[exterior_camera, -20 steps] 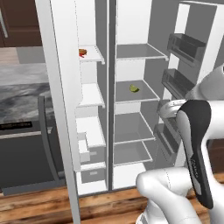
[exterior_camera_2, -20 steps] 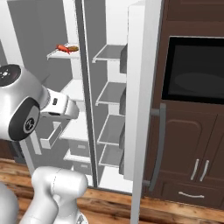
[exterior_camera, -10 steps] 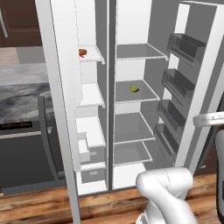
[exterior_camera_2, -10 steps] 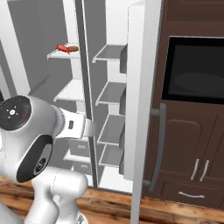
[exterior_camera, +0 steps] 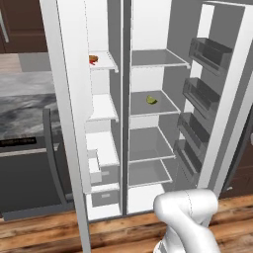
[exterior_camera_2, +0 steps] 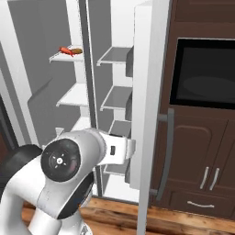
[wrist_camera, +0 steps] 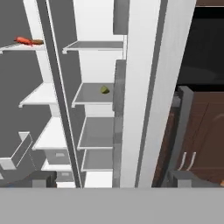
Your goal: There's a fish in the fridge that needs to be moved to the freezer for freezing. Pick up the fish from the fridge, place it on any shelf in the freezer, and close the fridge and freezer doors when done.
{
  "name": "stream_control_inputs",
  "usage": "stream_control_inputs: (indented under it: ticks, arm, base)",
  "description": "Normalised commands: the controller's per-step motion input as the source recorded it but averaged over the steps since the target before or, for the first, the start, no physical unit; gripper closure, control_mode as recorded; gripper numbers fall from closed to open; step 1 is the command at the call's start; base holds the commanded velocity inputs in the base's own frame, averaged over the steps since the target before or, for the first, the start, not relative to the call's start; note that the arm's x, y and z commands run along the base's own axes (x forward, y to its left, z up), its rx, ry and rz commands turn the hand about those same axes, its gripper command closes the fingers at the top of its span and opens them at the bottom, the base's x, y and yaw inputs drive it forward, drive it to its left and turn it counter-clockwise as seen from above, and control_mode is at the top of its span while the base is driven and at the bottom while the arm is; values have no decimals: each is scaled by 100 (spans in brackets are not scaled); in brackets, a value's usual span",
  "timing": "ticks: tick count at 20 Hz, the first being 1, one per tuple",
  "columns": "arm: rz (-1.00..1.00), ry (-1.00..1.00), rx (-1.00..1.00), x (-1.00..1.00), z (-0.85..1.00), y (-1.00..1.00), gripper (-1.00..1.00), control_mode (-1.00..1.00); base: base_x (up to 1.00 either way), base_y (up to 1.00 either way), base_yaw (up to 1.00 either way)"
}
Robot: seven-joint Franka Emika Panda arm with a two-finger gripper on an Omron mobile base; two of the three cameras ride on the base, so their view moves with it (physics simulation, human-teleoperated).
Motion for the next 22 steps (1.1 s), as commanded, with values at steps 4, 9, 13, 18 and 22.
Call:
stream_control_inputs:
  ticks: [4, 9, 13, 18, 22]
  arm:
    - [0, -20, 0, 5, -22, -59, -100, -100]
    - [0, -20, 0, 21, -32, -61, -100, -100]
    - [1, -14, 0, 36, -27, -61, -100, -100]
    - [1, -10, 0, 40, -34, -56, -100, -100]
    - [2, -4, 0, 52, -31, -63, -100, -100]
  base:
    - [0, 0, 0]
    - [0, 0, 0]
    - [0, 0, 0]
    - [0, 0, 0]
    - [0, 0, 0]
